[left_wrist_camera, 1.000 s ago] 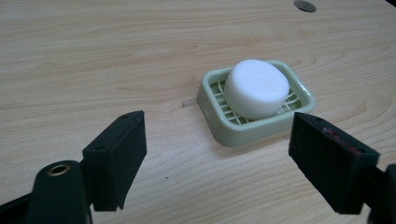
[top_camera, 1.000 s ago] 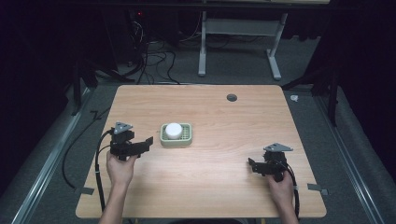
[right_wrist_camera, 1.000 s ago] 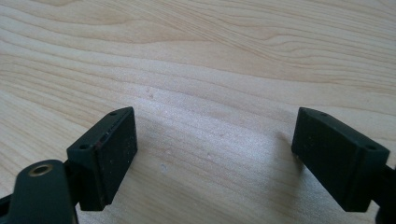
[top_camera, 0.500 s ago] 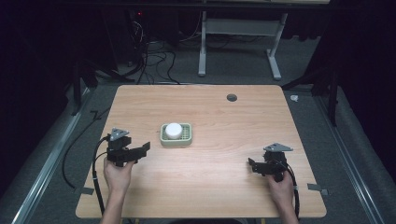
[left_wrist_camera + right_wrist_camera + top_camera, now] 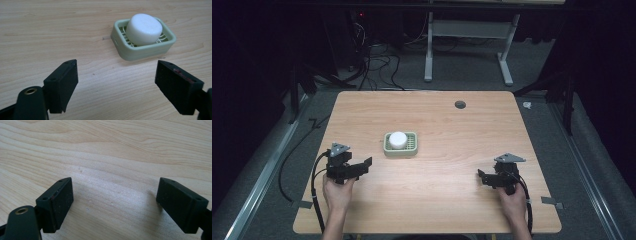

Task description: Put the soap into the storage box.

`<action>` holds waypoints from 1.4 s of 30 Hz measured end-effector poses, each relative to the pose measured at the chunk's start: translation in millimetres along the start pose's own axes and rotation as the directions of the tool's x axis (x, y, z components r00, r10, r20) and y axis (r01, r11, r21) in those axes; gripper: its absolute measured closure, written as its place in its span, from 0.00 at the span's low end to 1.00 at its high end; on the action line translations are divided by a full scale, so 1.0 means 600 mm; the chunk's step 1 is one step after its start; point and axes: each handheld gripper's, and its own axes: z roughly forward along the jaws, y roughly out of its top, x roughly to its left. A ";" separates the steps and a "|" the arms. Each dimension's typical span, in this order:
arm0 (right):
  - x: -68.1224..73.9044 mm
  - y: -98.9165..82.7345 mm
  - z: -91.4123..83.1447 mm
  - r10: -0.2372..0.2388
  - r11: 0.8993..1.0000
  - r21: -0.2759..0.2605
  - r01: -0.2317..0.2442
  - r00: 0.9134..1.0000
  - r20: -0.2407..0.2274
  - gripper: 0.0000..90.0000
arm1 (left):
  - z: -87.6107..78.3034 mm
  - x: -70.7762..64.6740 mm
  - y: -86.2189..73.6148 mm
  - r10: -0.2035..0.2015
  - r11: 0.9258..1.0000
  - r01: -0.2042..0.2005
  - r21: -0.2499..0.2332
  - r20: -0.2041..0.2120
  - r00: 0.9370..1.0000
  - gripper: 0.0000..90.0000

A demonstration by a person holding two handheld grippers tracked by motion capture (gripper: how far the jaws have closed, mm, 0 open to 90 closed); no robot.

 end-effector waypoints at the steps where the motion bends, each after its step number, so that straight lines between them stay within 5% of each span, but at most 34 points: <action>1: 0.000 0.000 0.000 0.000 1.000 0.000 0.000 1.000 0.000 0.17 | 0.000 0.000 -0.002 0.001 1.000 -0.001 0.002 -0.001 1.000 0.22; 19: 0.000 0.000 0.000 0.000 1.000 0.000 0.000 1.000 0.000 0.17 | 0.007 0.004 -0.050 -0.038 0.999 0.038 0.023 -0.010 0.999 0.22; 42: 0.000 0.000 0.000 0.000 1.000 0.000 0.000 1.000 0.000 0.17 | 0.033 -0.013 -0.087 -0.002 0.998 0.006 0.068 -0.048 0.999 0.21</action>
